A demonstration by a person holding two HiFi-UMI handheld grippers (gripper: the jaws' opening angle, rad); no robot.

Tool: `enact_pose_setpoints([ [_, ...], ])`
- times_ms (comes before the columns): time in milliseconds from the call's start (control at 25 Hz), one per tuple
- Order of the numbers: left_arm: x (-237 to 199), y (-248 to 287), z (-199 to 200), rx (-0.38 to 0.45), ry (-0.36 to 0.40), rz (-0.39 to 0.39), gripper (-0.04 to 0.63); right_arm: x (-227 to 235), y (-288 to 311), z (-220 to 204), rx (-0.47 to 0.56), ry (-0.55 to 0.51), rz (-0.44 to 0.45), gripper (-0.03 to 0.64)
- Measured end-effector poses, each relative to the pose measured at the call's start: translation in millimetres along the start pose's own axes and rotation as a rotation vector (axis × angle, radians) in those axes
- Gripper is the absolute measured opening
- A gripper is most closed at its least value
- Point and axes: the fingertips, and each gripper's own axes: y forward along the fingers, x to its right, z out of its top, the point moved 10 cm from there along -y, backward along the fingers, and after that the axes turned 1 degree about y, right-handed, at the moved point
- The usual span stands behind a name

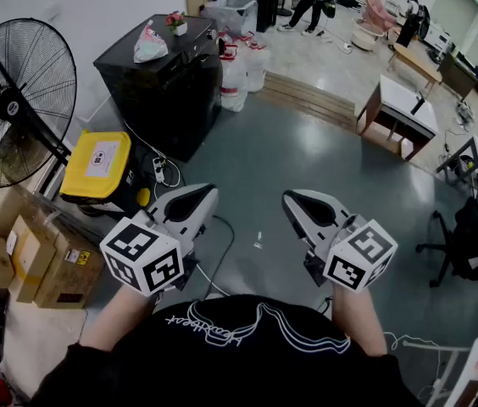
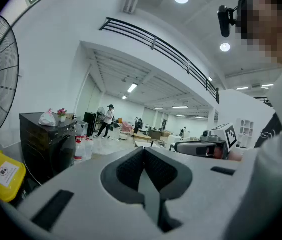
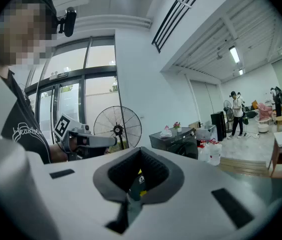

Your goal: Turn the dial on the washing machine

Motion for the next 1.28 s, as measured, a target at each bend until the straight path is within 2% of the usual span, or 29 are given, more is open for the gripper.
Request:
enact_pose_setpoints([
  [440,34.0,5.1,-1.7,0.021,0.026,-0.004,0.005,3.0,-37.6,0.8,0.001,-0.020,-0.004,0.003],
  [800,46.6,7.4,-2.8,0.041,0.012,-0.005,0.005,9.2,-61.0,7.5,0.060,-0.042,-0.048,0.016],
  [880,45.0,10.0,-3.1,0.040,0.007,-0.005,0.005,11.5,-60.6,9.6,0.066,-0.042,-0.042,0.060],
  [1040,38.9,17.7,-2.3,0.040,0.003,-0.001,0.005,15.8,-56.5,13.5,0.071,-0.056,-0.032,0.199],
  [1200,31.5,29.2,2.6,0.043,0.004,-0.009,0.005,26.4,-53.9,19.2,0.096,-0.077,-0.058,0.329],
  [1280,26.4,37.5,5.2,0.043,0.009,-0.020,0.005,34.4,-51.1,20.3,0.096,-0.083,-0.074,0.370],
])
